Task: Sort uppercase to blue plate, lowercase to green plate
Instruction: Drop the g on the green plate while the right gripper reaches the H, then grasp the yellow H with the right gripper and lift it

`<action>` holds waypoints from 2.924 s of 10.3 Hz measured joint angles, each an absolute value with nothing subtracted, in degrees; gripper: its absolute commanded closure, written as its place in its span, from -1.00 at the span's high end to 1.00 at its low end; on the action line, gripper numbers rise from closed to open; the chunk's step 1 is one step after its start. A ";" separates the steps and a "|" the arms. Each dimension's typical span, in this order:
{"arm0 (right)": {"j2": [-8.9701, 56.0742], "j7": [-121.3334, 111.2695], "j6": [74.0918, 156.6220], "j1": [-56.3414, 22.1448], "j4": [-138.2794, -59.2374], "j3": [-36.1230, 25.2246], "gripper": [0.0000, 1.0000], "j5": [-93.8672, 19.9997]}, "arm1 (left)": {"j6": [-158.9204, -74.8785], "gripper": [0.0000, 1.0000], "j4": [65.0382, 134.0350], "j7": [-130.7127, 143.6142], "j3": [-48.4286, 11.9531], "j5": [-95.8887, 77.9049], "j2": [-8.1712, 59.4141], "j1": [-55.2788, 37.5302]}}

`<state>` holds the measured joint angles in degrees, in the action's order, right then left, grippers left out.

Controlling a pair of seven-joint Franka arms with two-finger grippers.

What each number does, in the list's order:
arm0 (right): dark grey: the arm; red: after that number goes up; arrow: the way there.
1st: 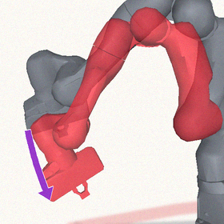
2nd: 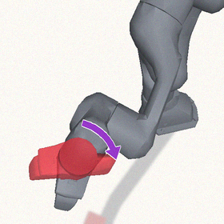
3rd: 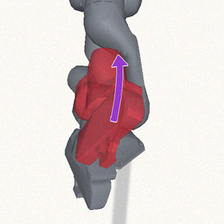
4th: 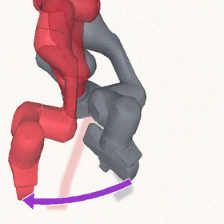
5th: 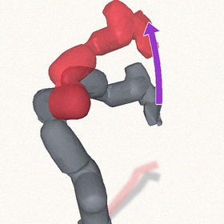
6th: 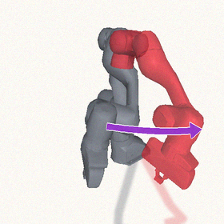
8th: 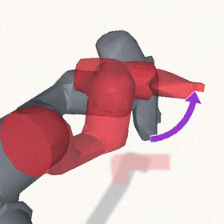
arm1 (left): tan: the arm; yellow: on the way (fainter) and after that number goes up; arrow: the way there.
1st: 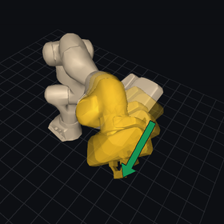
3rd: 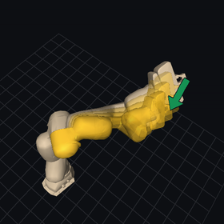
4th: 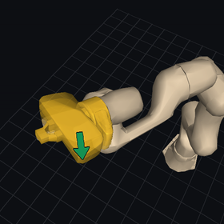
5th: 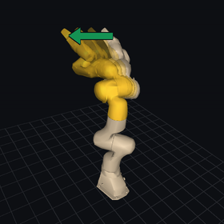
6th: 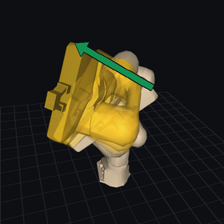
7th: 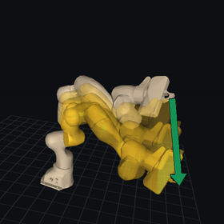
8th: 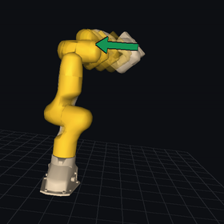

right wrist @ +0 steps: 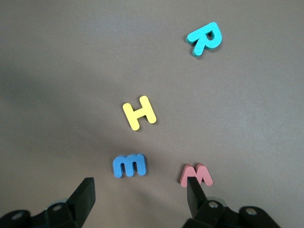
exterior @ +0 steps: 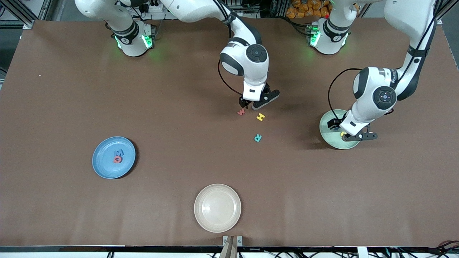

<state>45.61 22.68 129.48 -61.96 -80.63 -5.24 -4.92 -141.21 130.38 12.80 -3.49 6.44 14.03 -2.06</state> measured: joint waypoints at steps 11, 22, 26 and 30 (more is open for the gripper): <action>49.42 21.43 133.52 -61.38 -75.80 -5.09 0.62 -4.56 | -139.40 1.00 130.65 13.31 -3.67 6.44 8.04 -1.02; 56.28 13.03 135.22 -60.29 -69.97 -5.60 0.48 -4.44 | -139.39 1.00 130.77 13.84 -3.88 6.44 7.31 -1.01; 57.15 13.01 136.01 -60.31 -69.69 -5.55 0.29 -4.44 | -139.39 1.00 130.97 13.84 -3.88 6.43 7.31 -1.00; 57.38 13.01 136.30 -60.31 -69.61 -5.56 -0.86 -4.44 | -139.43 1.00 130.96 13.84 -3.88 6.43 7.31 -1.00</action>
